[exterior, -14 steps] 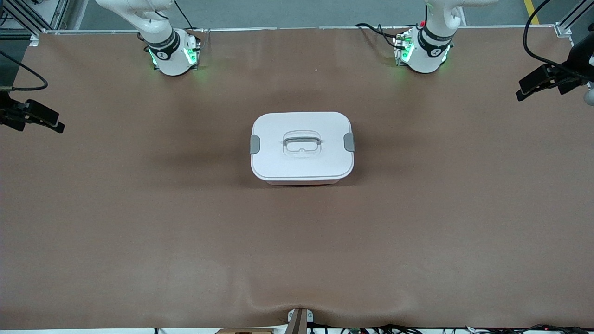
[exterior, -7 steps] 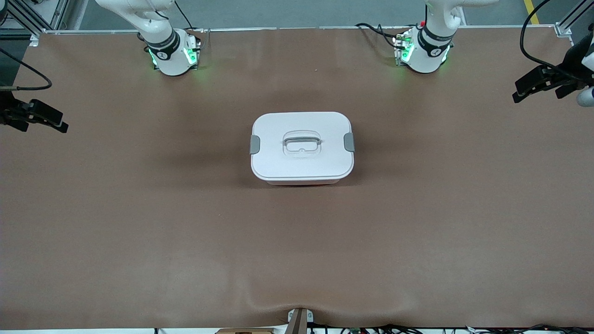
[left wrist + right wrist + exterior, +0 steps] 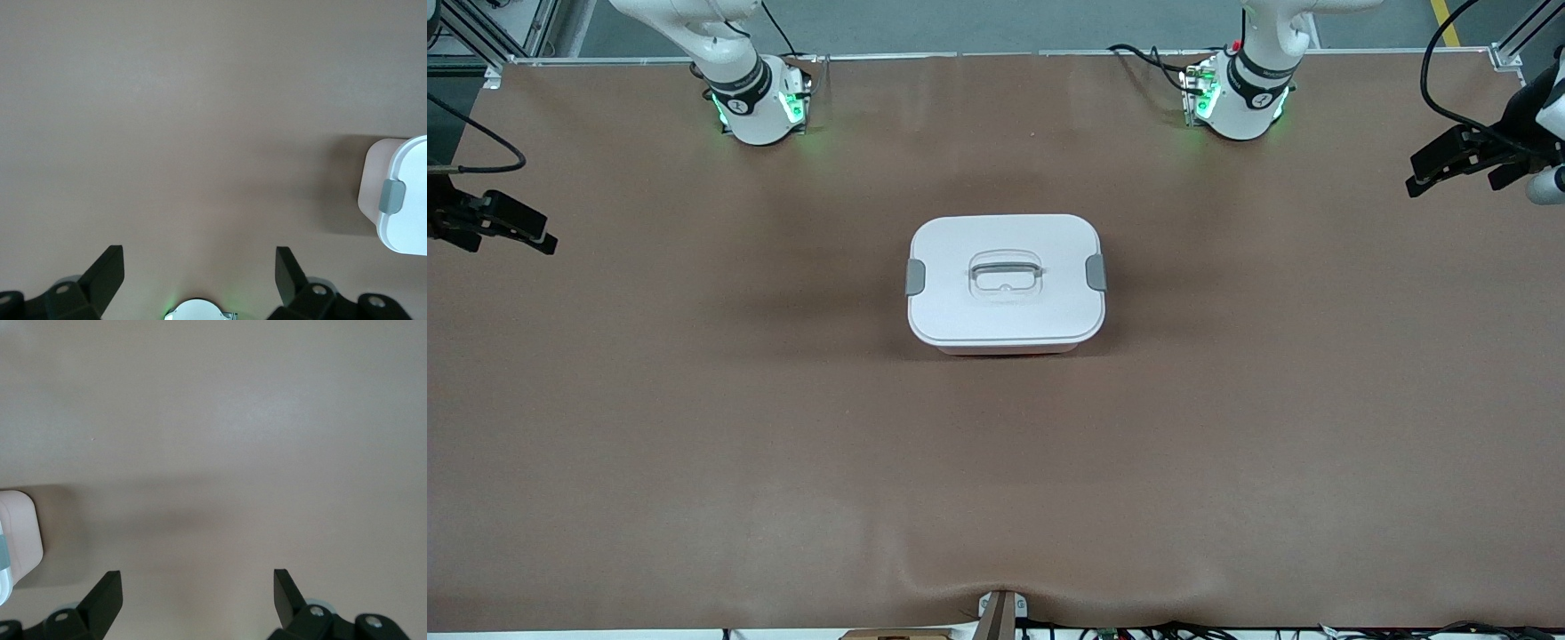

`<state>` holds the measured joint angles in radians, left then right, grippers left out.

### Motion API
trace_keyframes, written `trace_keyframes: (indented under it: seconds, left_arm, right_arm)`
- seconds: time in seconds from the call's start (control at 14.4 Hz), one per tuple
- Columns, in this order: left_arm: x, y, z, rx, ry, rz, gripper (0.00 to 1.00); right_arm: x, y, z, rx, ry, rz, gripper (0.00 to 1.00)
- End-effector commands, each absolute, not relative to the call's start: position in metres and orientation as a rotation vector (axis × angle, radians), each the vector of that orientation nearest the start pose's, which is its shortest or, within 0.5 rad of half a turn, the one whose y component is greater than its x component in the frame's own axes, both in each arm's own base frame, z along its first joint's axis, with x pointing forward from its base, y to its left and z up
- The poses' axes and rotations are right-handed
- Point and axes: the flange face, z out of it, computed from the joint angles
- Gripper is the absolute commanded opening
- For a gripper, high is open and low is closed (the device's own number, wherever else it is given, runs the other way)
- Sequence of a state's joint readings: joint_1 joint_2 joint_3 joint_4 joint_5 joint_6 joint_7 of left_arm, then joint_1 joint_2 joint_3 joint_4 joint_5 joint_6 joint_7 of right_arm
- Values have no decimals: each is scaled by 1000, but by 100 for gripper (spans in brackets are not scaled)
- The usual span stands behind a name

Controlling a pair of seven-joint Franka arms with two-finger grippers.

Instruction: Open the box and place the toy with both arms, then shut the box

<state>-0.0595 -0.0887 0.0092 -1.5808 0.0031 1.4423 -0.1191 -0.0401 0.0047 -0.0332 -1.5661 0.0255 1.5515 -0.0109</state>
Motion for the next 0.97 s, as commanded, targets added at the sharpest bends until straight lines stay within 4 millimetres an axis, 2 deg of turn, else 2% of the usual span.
trace_keyframes:
  seconds: [0.0,0.9]
  left_arm:
    - [511,-25,659,-3136,-82,60,100]
    - [513,-31,655,-3135,-89,69,100]
  right_arm:
    - [552,-41,626,-3115,102,29,100]
    - [552,-37,625,-3115,90,34,100]
